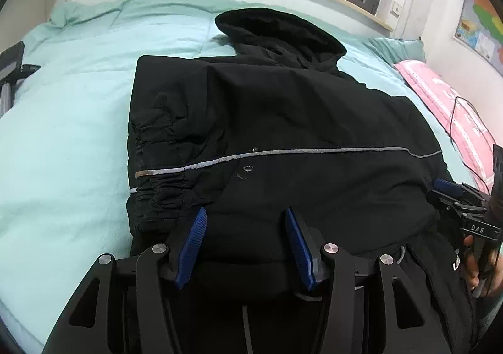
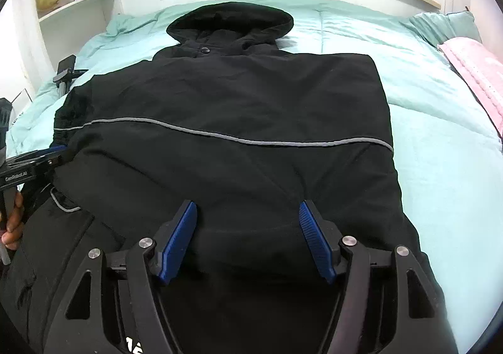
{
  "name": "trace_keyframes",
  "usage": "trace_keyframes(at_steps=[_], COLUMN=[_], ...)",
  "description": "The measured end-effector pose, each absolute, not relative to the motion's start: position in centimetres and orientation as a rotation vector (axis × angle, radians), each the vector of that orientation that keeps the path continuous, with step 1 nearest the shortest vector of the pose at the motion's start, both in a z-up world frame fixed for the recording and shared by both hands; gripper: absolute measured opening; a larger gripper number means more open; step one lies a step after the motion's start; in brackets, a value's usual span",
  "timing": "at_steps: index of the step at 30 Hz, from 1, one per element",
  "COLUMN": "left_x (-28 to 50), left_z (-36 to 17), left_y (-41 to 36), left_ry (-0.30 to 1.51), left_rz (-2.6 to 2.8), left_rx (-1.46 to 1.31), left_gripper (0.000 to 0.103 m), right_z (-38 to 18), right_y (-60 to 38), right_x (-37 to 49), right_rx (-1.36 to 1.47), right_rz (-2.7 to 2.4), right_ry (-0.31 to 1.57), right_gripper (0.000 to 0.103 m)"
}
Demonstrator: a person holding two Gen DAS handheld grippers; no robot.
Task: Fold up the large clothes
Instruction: 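Move both grippers toward the jacket hood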
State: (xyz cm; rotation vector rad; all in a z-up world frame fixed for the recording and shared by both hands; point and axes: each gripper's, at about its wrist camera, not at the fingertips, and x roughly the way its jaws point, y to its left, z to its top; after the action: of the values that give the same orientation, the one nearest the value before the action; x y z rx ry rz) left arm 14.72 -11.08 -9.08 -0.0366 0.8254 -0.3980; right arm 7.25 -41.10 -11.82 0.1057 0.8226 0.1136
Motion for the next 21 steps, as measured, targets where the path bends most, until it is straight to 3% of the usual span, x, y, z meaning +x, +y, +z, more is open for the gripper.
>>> trace_keyframes(at_steps=[14, 21], left_x=[13.6, 14.3], left_z=[-9.2, -9.1], left_y=[-10.0, -11.3], left_ry=[0.759, 0.822], left_rz=[-0.417, -0.364], left_rx=[-0.081, -0.009], left_gripper=[0.054, 0.054], right_z=[-11.5, -11.9], right_y=[-39.8, -40.6], right_x=[6.0, 7.8], right_rx=[0.019, 0.101], right_rz=[0.005, -0.003], right_ry=[0.751, 0.861], right_gripper=[0.075, 0.078])
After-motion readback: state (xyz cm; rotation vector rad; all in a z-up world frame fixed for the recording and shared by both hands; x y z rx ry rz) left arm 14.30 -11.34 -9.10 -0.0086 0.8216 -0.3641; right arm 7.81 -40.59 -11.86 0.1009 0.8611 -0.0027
